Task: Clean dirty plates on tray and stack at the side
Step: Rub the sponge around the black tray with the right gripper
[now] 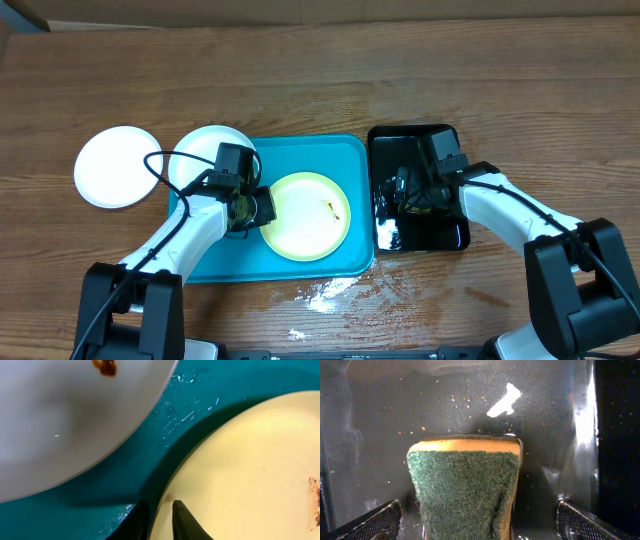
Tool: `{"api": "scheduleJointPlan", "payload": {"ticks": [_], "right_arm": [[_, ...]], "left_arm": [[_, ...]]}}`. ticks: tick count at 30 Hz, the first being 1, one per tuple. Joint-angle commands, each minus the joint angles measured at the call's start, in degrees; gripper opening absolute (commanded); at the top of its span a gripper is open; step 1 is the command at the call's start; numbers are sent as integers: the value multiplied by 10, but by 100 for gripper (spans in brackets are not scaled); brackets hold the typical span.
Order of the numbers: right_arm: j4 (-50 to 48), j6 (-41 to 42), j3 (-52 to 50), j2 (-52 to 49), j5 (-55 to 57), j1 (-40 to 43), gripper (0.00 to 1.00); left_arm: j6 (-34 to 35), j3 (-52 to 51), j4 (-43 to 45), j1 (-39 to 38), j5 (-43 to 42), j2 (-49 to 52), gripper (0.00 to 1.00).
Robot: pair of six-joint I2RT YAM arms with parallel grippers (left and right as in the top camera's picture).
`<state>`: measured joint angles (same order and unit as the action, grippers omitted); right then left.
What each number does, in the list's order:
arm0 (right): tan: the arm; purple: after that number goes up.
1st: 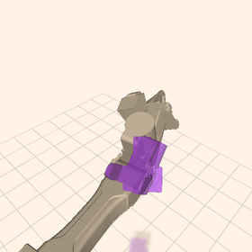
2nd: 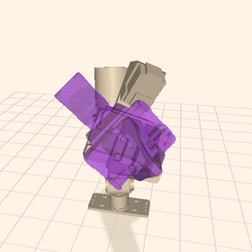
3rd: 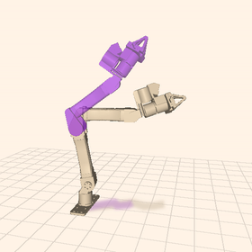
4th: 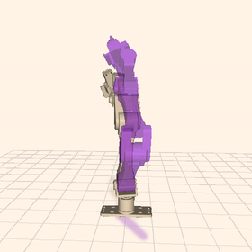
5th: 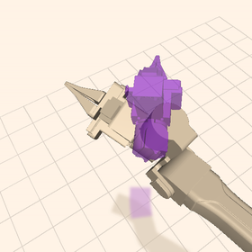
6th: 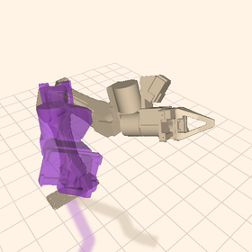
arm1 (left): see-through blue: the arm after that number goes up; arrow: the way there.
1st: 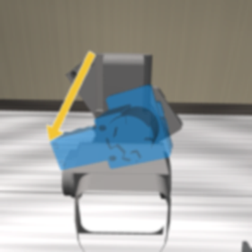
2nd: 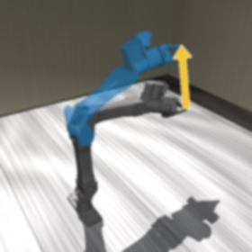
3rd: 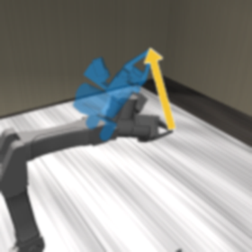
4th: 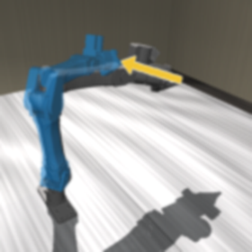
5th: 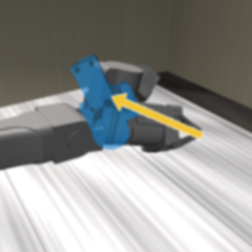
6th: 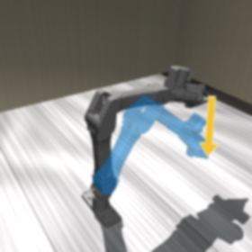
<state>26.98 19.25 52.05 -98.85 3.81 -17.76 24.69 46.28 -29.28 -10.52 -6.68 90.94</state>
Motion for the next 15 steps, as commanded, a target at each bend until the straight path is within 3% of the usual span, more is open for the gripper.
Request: {"api": "scheduleJointPlan", "payload": {"ticks": [1,3,5,10,15], "right_arm": [[5,6,-16,-3,-26,-2,100],[-3,6,-16,-3,-26,-2,82],[-14,7,-16,-3,-26,-2,74],[-23,7,-16,-3,-26,-2,66],[-45,7,-16,-3,-24,-2,64]], "left_arm": [[39,13,-2,-4,-4,5,20],[51,13,-3,-4,-4,7,20],[68,13,-1,-4,-4,10,21],[88,13,-5,-4,-9,33,23],[83,28,0,-2,-19,41,7]]}}
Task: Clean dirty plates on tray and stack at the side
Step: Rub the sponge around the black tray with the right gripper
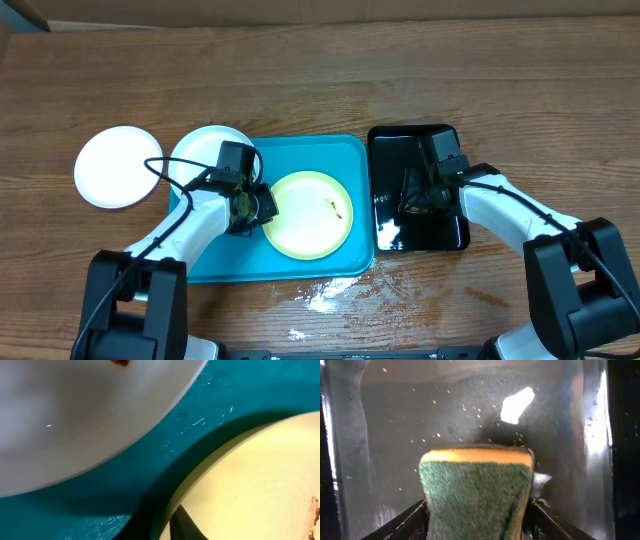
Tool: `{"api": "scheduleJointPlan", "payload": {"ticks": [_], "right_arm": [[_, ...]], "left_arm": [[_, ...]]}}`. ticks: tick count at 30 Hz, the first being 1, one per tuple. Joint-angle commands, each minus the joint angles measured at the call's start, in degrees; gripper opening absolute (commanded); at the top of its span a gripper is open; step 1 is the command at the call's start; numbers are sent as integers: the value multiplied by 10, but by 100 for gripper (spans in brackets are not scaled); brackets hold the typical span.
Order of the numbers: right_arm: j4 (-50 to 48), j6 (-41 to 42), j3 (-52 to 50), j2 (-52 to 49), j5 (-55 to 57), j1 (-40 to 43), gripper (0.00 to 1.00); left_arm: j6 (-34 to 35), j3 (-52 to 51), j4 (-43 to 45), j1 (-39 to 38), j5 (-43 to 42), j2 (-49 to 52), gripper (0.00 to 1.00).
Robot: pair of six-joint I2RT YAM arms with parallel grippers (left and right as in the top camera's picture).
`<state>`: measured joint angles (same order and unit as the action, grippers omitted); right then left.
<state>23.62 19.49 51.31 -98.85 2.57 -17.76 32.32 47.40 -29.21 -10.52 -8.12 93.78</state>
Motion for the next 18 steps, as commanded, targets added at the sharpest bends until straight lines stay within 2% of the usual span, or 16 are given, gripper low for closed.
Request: {"api": "scheduleJointPlan", "payload": {"ticks": [1,3,5,7,10,15,18], "right_arm": [[-15,4,-9,-3,-11,-2,62],[-24,4,-9,-3,-12,-2,59],[-23,4,-9,-3,-12,-2,60],[-21,4,-9,-3,-12,-2,66],[-19,4,-9,-3,-12,-2,68],[-19,4,-9,-3,-12,-2,68],[-14,4,-9,-3,-12,-2,68]], "left_arm": [[6,22,-1,-3,-1,13,4],[5,40,3,-3,12,13,4],[7,46,3,-3,10,13,9],[7,49,-3,-4,6,13,21],[-21,49,-17,-4,8,13,26],[-84,49,-24,-4,6,14,27],[-84,48,-28,-4,6,14,19]]}}
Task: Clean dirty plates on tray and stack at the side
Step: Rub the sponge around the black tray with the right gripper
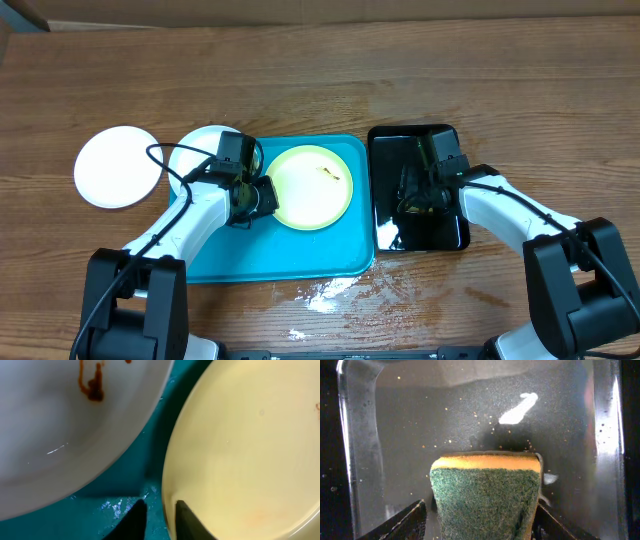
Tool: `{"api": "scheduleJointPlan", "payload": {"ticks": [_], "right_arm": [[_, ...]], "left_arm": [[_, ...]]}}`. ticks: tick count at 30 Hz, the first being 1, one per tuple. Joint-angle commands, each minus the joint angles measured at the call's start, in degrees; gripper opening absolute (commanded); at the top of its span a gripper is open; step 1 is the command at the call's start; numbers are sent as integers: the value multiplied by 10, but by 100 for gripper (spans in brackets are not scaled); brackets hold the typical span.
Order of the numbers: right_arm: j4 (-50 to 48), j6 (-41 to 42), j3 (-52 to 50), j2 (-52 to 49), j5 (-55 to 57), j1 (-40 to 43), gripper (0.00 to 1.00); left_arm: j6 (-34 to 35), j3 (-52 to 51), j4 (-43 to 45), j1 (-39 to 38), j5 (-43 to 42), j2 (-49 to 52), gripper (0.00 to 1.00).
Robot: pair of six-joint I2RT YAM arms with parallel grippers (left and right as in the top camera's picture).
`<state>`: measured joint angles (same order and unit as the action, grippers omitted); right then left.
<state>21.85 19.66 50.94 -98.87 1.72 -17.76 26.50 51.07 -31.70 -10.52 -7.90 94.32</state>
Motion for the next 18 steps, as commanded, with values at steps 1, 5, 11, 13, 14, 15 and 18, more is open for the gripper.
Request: {"api": "scheduleJointPlan", "payload": {"ticks": [1,5,11,13,14,15,18], "right_arm": [[8,3,-5,-3,-3,-2,68],[12,3,-5,-3,-3,-2,68],[16,3,-5,-3,-3,-2,68],[17,3,-5,-3,-3,-2,68],[18,3,-5,-3,-3,-2,68],[18,3,-5,-3,-3,-2,68],[17,3,-5,-3,-3,-2,68]], "left_arm": [[-27,12,-9,-4,5,8,17],[-63,12,-11,-4,4,8,11],[-168,12,-11,-4,4,8,4],[-189,12,-11,-4,4,8,4],[-195,12,-11,-4,4,8,6],[-195,12,-11,-4,4,8,13],[-176,12,-12,-4,4,8,44]]}}
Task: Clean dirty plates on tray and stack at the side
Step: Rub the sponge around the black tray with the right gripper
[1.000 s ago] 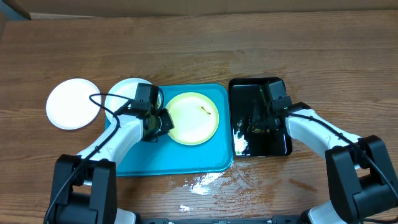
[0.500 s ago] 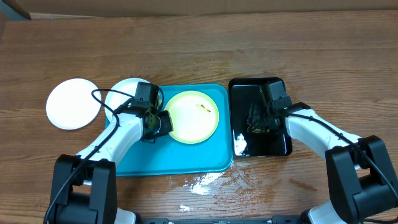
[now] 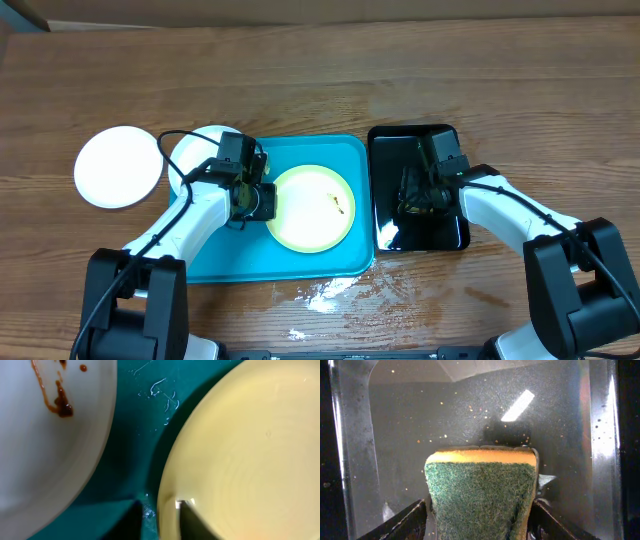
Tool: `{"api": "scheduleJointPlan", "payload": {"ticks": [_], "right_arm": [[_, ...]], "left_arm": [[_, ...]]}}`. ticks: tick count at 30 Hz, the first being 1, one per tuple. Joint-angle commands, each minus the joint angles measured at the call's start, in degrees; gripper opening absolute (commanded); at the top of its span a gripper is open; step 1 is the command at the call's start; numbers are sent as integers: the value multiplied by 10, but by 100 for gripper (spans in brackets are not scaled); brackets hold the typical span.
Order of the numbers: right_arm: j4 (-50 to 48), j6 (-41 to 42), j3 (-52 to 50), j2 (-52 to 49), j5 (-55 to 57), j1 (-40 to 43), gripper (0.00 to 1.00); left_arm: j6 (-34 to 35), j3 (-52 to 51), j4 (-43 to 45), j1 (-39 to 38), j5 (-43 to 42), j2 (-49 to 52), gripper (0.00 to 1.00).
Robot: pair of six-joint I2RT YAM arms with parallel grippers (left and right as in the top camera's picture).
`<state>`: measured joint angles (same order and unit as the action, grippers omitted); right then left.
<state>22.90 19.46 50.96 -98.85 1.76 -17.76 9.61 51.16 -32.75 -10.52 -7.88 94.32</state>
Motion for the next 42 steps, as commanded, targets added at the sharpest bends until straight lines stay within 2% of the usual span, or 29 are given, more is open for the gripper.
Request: {"api": "scheduleJointPlan", "payload": {"ticks": [1,3,5,11,12,14,17,18,22,23,24,31,34,40,42], "right_arm": [[5,5,-5,-3,-4,-2,68],[6,5,-5,-3,-4,-2,69],[6,5,-5,-3,-4,-2,68],[-10,4,-5,-3,-3,-2,68],[-17,4,-5,-3,-3,-2,65],[-16,5,-5,-3,-4,-2,57],[-13,5,-8,-3,-5,-2,39],[-13,5,-8,-3,-5,-2,37],[-14,4,5,-2,-5,-2,37],[-3,2,18,0,-5,-2,51],[9,2,30,1,-5,-2,58],[84,3,43,-3,-5,-2,61],[79,3,26,-5,-5,-2,58],[39,2,14,-9,-5,-2,45],[47,2,31,-6,-5,-2,28]], "left_arm": [[14,11,-3,-4,4,8,46],[65,11,-18,-4,4,8,42],[125,11,-42,-4,4,8,29],[151,11,-36,-4,7,8,14],[167,11,-34,-4,8,8,11],[178,11,-35,-4,9,8,10],[179,11,-35,-4,17,8,10],[178,11,-34,-4,27,8,10],[178,11,-34,-4,36,8,12],[178,11,-34,-4,36,8,14],[176,11,-34,-4,36,8,16],[176,11,-40,-4,34,8,17],[176,11,-39,-4,34,8,17],[176,11,-38,-4,34,8,18],[176,11,-39,-4,36,8,18]]}}
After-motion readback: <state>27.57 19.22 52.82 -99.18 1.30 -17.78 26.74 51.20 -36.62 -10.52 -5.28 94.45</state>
